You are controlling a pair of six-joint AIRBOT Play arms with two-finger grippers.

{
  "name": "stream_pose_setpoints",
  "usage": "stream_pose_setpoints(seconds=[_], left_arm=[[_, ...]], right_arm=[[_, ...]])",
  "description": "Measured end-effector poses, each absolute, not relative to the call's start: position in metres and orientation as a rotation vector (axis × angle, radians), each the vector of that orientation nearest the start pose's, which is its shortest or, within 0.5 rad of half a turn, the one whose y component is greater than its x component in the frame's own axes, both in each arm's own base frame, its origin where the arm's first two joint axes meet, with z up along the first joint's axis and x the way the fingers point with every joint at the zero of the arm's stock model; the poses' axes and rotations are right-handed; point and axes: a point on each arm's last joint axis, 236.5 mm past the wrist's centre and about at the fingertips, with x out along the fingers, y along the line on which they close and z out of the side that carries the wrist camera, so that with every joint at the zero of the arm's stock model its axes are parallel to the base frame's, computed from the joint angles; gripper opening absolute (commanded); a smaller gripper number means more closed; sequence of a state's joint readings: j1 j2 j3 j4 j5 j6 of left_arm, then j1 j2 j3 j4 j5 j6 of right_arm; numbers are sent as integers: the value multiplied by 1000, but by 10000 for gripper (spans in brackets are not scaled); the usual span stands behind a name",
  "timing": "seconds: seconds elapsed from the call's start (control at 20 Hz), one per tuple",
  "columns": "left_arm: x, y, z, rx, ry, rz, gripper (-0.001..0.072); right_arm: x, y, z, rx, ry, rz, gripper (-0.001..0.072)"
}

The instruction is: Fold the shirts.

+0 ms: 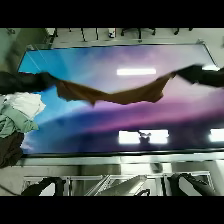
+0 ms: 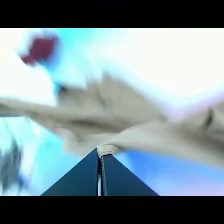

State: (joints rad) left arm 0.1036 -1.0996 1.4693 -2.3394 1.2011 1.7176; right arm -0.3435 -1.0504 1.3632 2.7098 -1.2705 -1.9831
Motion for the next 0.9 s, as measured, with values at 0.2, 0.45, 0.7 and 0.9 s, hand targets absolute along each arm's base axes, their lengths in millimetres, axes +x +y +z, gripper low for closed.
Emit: stream_pose_setpoints(seconds=[0.2,0.45,0.7,0.9], left_arm=[[318,-90,472,-371,177,-478,21],[244,-60,548,-306,-59,-308,21],[289,-24,478,-414,148,-229,21],[364,-52,371,-514,468,-365,21]], right_arm=[[312,61,476,339,17,526,18],[226,58,574,137,-340,320,18],[255,33,541,141,-218,248,17],[342,14,415,369,136,336,18]])
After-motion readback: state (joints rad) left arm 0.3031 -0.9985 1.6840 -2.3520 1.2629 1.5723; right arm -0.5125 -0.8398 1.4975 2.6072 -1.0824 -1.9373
